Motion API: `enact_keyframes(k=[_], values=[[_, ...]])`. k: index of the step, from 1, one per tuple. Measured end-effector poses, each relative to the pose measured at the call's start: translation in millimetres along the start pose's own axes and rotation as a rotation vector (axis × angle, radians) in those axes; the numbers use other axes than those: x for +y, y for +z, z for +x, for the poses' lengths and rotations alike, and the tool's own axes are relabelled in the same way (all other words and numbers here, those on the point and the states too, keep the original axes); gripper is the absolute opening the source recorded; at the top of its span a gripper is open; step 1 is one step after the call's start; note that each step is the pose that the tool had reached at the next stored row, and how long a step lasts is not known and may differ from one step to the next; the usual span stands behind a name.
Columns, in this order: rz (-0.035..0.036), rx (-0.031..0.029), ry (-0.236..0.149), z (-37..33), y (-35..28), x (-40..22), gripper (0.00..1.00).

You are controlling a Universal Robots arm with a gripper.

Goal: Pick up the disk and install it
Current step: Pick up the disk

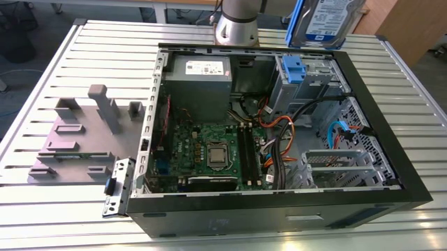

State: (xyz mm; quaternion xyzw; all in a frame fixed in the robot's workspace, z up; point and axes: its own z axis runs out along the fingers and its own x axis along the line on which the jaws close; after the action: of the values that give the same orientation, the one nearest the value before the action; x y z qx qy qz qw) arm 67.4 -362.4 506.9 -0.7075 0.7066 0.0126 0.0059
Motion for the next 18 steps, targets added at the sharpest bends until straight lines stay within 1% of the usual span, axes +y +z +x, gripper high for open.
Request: enact_keyframes(k=[18], values=[[0.0,0.0001,0.0,0.0,-0.1,-8.5,0.37]])
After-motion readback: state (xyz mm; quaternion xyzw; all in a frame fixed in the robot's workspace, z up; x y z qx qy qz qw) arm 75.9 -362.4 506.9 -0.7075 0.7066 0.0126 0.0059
